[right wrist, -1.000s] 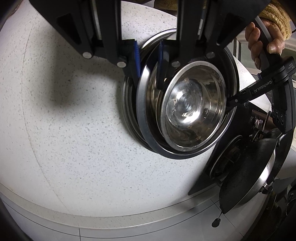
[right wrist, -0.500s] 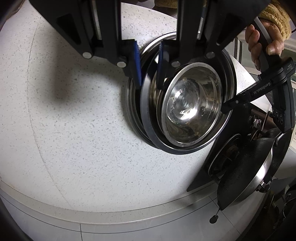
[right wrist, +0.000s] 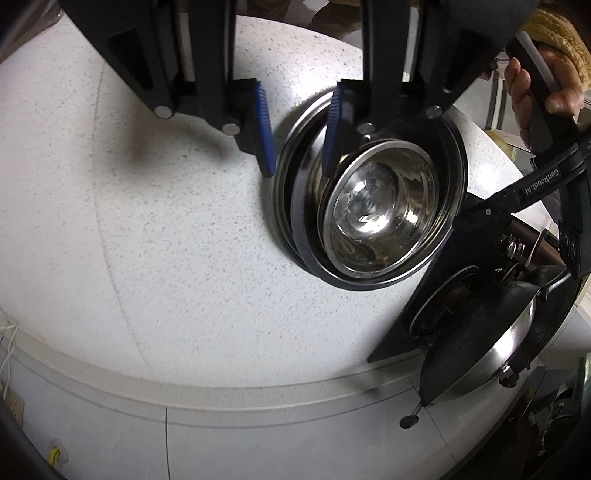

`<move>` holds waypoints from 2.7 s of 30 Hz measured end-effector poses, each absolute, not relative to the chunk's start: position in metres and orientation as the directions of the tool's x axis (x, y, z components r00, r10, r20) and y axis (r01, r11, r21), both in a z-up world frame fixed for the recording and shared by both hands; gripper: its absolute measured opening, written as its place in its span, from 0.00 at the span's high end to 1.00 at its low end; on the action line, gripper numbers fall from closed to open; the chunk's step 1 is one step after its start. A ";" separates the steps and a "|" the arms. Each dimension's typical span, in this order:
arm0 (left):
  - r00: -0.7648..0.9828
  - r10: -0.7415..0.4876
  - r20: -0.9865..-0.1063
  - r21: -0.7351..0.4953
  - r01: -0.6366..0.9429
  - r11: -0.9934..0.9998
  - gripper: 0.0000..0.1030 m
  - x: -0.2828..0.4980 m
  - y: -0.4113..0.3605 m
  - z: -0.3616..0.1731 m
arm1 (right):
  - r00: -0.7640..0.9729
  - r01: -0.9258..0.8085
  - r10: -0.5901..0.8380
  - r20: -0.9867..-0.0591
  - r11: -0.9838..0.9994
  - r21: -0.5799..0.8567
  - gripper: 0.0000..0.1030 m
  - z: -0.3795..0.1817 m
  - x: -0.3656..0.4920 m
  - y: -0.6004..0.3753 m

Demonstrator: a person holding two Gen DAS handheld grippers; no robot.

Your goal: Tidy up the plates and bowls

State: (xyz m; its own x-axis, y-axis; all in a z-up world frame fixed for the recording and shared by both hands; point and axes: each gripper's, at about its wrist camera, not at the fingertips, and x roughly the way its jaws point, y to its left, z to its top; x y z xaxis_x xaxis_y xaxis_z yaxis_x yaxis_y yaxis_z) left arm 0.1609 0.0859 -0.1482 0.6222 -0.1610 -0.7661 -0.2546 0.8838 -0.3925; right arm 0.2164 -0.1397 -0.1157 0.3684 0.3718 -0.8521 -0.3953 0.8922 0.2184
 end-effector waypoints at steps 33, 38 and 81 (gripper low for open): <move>0.740 0.038 -0.672 -0.170 -0.204 0.964 0.43 0.080 0.020 -0.033 | 0.680 -0.290 0.274 -0.680 0.952 0.095 0.50 -0.010 0.129 -0.207; 0.770 -0.017 -0.638 -0.169 -0.118 0.978 0.43 0.060 0.034 -0.024 | 0.728 -0.201 0.217 -0.650 0.974 0.100 0.50 0.006 0.093 -0.203; 0.813 0.148 -0.563 -0.105 -0.248 0.963 0.03 -0.069 0.035 -0.009 | 0.787 -0.216 0.185 -0.588 0.976 0.017 0.50 0.024 -0.011 -0.249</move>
